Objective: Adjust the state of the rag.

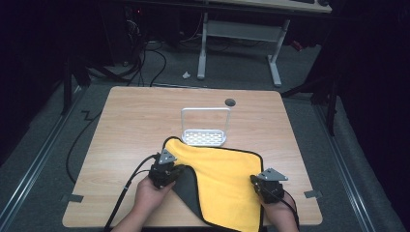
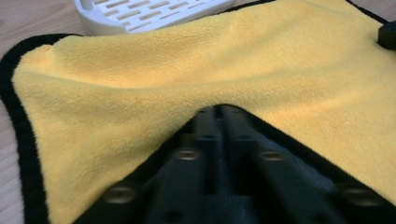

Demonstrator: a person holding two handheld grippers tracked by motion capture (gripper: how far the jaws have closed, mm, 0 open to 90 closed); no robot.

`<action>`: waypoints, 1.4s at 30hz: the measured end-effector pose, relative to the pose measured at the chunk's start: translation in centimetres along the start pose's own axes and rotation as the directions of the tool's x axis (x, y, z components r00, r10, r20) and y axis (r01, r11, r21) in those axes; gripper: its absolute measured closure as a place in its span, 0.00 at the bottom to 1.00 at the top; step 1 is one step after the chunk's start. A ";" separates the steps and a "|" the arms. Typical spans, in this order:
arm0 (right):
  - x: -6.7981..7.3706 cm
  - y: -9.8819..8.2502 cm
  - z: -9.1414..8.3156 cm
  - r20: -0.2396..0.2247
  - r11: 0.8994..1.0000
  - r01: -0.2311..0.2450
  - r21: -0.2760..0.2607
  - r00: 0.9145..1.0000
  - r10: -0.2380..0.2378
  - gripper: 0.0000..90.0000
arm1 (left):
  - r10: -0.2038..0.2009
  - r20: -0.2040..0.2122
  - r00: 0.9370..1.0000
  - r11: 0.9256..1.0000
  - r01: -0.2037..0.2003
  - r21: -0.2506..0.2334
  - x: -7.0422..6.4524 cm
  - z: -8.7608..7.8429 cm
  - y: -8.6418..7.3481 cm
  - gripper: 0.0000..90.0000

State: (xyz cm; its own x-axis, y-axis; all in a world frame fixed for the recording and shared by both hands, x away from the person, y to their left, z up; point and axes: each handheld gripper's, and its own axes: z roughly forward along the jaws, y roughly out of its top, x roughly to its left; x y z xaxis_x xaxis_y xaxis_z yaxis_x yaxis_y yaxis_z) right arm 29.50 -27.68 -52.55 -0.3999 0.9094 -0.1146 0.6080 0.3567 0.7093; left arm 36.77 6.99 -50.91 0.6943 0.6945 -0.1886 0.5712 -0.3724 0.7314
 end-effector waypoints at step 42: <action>1.3 -2.1 -3.2 -0.038 0.999 0.020 0.043 0.999 -0.018 0.96 | 0.026 -0.043 0.999 0.997 -0.023 0.068 3.1 -3.5 -4.3 0.82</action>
State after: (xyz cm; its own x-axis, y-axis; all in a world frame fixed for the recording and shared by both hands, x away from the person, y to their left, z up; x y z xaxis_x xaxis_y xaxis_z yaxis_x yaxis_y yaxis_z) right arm 25.47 -27.97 -51.98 -0.4364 0.8941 -0.1008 0.6293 0.3834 0.6760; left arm 34.96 12.91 -52.33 0.6896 0.7102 -0.1415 0.5834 -0.4290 0.6896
